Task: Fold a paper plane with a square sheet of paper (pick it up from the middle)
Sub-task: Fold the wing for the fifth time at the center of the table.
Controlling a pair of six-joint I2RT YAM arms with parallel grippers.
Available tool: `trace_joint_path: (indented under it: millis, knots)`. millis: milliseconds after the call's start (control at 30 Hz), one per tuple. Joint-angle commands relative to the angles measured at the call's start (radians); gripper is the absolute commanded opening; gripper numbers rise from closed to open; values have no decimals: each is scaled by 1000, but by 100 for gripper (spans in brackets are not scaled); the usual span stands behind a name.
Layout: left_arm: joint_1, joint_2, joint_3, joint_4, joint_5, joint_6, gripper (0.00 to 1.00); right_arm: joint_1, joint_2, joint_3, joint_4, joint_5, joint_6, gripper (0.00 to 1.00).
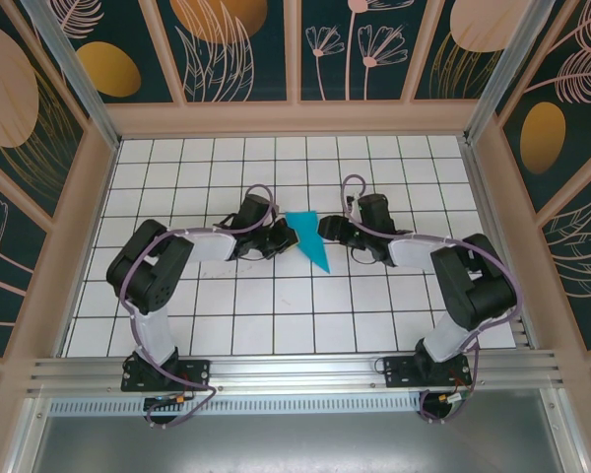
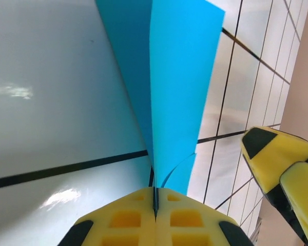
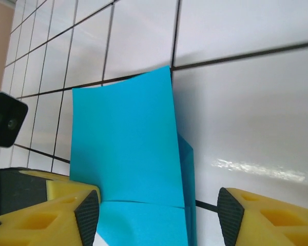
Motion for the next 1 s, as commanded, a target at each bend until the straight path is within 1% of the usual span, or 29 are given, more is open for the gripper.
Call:
trace_joint_path:
  millis: [0, 67, 100, 233, 300, 367, 600, 733, 900, 967]
  knots:
    - [26, -56, -43, 28, -34, -19, 0, 63, -51, -26, 49, 181, -158, 66]
    - [37, -72, -61, 31, -39, -28, 0, 87, -72, -54, 99, 219, -217, 67]
    - [42, -79, -70, 32, -40, -36, 0, 118, -82, -72, 137, 222, -249, 68]
    - [59, -92, -96, 55, -26, -68, 0, 183, -66, -93, 199, 239, -386, 70]
    - [61, -89, -93, 58, -12, -79, 0, 233, -63, -131, 278, 295, -471, 70]
    - [61, -87, -84, 53, 0, -86, 1, 261, -66, -162, 344, 293, -522, 70]
    - [60, -92, -36, -19, 19, -87, 3, 308, -8, -190, 446, 296, -696, 63]
    - [62, -98, -16, -50, 31, -87, 3, 338, 36, -193, 498, 299, -782, 61]
    - [65, -106, -1, -77, 36, -90, 3, 367, 90, -185, 561, 307, -840, 60]
    - [65, -111, 4, -87, 35, -90, 3, 374, 122, -173, 567, 332, -861, 58]
